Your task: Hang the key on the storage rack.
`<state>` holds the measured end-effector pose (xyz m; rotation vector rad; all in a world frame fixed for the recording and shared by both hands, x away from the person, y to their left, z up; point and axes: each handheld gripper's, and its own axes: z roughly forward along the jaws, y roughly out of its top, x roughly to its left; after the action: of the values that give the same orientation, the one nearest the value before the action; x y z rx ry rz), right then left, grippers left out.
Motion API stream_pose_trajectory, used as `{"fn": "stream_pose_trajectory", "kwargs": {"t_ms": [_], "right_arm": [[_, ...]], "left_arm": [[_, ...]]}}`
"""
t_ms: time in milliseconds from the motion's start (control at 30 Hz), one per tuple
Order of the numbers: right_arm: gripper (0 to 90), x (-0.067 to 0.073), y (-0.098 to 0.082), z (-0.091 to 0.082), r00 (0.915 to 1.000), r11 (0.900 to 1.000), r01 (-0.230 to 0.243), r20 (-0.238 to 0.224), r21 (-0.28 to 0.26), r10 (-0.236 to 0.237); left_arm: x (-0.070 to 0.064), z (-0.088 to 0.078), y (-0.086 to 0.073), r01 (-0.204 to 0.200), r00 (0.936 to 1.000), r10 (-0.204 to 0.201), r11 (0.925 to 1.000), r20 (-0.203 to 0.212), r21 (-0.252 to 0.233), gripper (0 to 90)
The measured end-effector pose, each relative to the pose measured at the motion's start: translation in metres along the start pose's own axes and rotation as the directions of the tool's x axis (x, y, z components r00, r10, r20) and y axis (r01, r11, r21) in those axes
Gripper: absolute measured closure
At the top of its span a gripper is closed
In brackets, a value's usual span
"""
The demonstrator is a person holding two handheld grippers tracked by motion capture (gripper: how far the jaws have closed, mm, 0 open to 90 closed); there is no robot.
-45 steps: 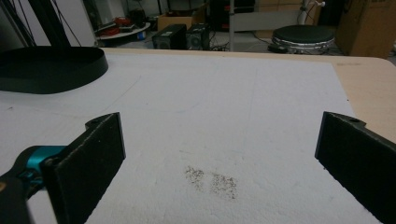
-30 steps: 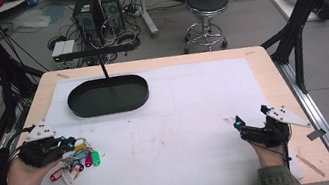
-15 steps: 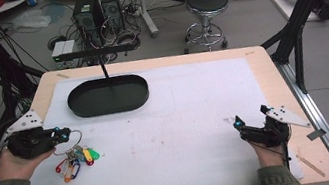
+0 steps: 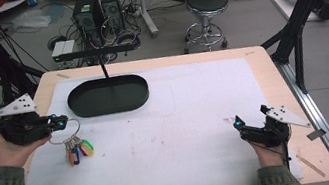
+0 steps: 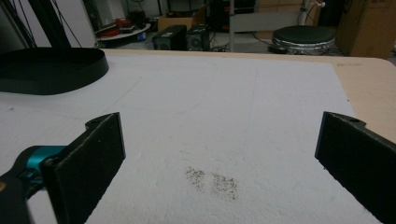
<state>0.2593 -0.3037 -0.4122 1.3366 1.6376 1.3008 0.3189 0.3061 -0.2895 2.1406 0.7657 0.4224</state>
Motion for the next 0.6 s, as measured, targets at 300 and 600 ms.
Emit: {"fn": "stream_pose_trajectory", "kwargs": {"t_ms": [300,600], "right_arm": [[0.5,-0.001,0.000,0.000,1.0000,1.000,0.006,0.000,-0.001,-0.006],[0.5,-0.002,0.000,0.000,1.0000,1.000,-0.001,-0.002,-0.004,0.001]], "left_arm": [[0.013,0.000,0.027,0.017,0.9996,-0.017,0.9996,0.021,-0.024,84.3],[0.022,0.008,0.050,0.004,0.9999,-0.004,0.9997,0.017,-0.025,84.3]]}}
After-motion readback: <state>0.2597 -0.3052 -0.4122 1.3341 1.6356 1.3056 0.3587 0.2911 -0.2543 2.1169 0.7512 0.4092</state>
